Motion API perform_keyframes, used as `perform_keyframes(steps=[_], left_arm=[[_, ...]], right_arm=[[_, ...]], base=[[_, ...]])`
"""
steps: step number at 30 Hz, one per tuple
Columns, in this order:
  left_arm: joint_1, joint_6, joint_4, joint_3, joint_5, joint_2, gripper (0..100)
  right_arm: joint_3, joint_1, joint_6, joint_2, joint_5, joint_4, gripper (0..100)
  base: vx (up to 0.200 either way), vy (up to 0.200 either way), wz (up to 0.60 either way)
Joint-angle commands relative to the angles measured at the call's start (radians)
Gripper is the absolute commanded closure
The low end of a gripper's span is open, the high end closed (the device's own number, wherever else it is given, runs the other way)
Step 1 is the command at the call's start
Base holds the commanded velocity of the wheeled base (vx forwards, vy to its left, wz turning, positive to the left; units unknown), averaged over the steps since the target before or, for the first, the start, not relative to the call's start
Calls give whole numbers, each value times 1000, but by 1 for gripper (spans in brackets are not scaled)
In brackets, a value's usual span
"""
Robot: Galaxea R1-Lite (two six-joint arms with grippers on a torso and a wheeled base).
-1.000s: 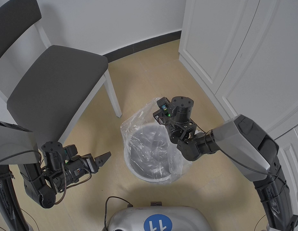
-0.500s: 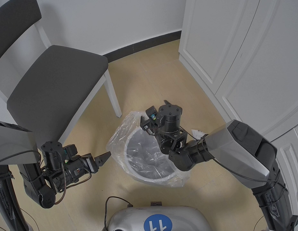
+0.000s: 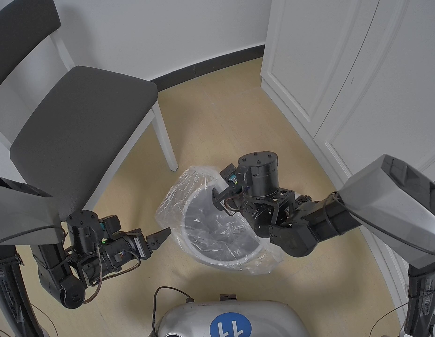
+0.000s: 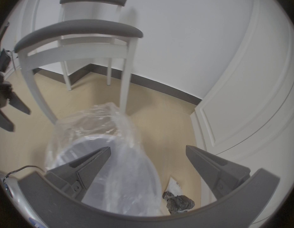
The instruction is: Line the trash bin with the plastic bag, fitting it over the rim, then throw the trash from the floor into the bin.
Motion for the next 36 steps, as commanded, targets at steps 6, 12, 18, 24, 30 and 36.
perform_keyframes(steps=[6, 12, 18, 24, 30, 36], left_arm=[[-17, 0, 0, 4, 2, 25, 0], [-19, 0, 0, 3, 4, 25, 0], [-19, 0, 0, 3, 4, 26, 0], [-20, 2, 0, 4, 4, 26, 0], [-69, 2, 0, -19, 5, 51, 0], [-86, 54, 4, -152, 25, 65, 0]], right_arm=[[151, 90, -18, -120, -16, 184, 0], [191, 81, -23, -65, -38, 186, 0], [220, 32, -26, -62, -92, 184, 0], [266, -37, -20, -132, -92, 151, 0], [366, -96, -21, -175, -90, -6, 0], [406, -142, -9, -106, -90, -227, 0]], base=[[0, 0, 0], [0, 0, 0], [0, 0, 0], [0, 0, 0], [0, 0, 0], [0, 0, 0]])
